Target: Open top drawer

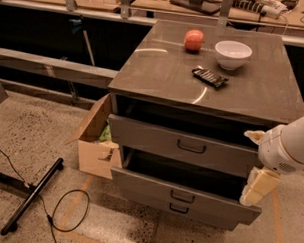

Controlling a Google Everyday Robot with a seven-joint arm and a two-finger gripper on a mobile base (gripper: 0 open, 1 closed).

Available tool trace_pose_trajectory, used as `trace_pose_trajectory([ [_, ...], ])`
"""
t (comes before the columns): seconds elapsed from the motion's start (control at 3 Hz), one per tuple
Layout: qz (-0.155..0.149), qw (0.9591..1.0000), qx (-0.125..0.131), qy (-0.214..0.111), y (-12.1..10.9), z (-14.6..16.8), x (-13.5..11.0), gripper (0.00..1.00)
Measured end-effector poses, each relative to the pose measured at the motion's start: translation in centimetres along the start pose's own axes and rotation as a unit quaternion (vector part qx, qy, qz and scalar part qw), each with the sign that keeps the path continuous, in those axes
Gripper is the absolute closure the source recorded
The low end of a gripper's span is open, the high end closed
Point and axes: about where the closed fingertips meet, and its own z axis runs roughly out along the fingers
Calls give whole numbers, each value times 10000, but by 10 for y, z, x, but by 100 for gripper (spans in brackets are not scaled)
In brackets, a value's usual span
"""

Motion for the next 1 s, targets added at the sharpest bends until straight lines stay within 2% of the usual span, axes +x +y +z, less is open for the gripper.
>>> trace_pose_trajectory([
  [0.33, -28, 9997, -210, -79, -5, 32, 8, 0],
  [0.67, -61, 9995, -307, -108, -12, 58, 16, 0],
  [1.0, -83, 9995, -284, -128, -25, 72, 20, 0],
])
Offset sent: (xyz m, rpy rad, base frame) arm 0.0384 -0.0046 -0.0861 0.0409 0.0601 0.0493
